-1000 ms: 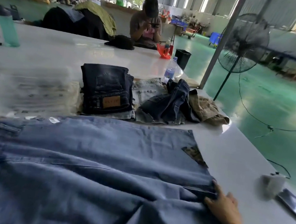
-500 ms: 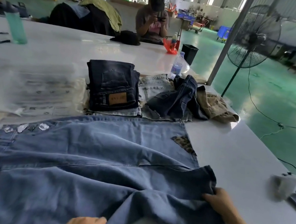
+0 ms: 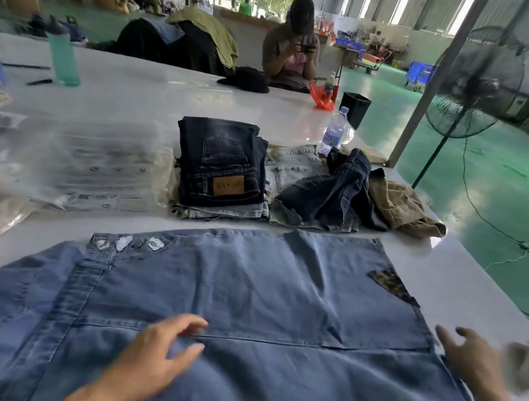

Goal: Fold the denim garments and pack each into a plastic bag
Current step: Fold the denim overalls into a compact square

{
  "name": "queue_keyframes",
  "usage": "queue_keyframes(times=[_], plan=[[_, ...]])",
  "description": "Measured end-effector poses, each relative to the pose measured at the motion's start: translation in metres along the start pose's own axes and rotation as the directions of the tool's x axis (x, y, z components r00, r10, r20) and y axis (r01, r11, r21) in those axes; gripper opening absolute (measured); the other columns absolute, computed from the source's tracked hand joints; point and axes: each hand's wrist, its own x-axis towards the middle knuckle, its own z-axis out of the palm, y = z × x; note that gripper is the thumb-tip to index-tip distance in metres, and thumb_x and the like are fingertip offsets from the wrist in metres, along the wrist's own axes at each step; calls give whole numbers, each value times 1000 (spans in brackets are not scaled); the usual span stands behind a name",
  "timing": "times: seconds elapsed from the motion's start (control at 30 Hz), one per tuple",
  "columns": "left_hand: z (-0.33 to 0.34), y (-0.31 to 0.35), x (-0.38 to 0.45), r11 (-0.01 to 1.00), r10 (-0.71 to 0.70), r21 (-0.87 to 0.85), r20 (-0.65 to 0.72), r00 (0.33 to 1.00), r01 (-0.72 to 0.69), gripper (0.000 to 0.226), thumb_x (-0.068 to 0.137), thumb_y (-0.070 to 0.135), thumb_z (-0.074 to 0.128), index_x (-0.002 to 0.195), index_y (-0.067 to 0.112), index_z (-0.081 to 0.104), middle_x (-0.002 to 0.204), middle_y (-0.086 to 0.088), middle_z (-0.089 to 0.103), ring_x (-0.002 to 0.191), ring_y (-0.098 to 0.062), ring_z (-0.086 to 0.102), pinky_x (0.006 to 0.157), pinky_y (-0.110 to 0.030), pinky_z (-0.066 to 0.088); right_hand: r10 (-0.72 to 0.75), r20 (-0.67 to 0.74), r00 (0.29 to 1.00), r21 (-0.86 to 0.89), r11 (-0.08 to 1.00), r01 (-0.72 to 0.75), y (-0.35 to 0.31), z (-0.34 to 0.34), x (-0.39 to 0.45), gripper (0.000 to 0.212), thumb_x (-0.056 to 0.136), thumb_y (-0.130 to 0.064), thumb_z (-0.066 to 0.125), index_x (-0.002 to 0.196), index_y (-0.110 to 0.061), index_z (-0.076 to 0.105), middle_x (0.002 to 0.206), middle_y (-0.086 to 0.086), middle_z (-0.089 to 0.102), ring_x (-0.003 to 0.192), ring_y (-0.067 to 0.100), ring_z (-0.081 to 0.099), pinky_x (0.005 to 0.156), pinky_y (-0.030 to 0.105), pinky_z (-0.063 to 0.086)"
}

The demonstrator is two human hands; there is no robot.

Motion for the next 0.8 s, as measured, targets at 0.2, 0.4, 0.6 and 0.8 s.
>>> queue_keyframes(times=[0.2, 0.4, 0.6, 0.8], plan=[[-20, -79, -17, 739, -262, 589, -195, 945, 327, 111, 66, 90, -5, 139, 23, 45, 155, 2, 28, 135, -31, 37, 100, -62, 34, 11, 98, 995, -58, 998, -5, -51, 65, -13, 100, 70, -79, 56, 140, -11, 34, 138, 19, 47, 124, 38, 43, 101, 50, 37], [15, -78, -18, 732, -210, 558, -361, 909, 391, 79, 85, 74, 6, 128, 17, 41, 136, -13, 54, 127, -34, 34, 87, -72, 37, -400, -196, 895, 107, 899, 425, -85, 63, -3, 28, 78, -10, 71, 104, -7, 64, 96, 25, 69, 84, 44, 65, 71, 44, 50], [85, -6, 20, 752, -15, 636, -248, 969, 175, 91, 52, 79, 52, 121, 21, 65, 127, -13, 61, 145, -31, 4, 107, -58, 7, -170, -274, 947, 113, 972, 207, -76, 26, 39, 32, 82, -25, 36, 107, -13, 52, 98, 18, 61, 89, 44, 57, 76, 58, 47], [52, 4, 33, 906, 294, 410, -437, 850, -102, 28, 73, 30, 72, 100, 23, 73, 112, 0, 70, 107, -16, 65, 90, -41, 53, -335, -128, 933, -223, 927, 302, -97, 50, 40, 40, 99, -38, 29, 128, -19, 48, 135, 9, 46, 123, 27, 45, 103, 46, 37]])
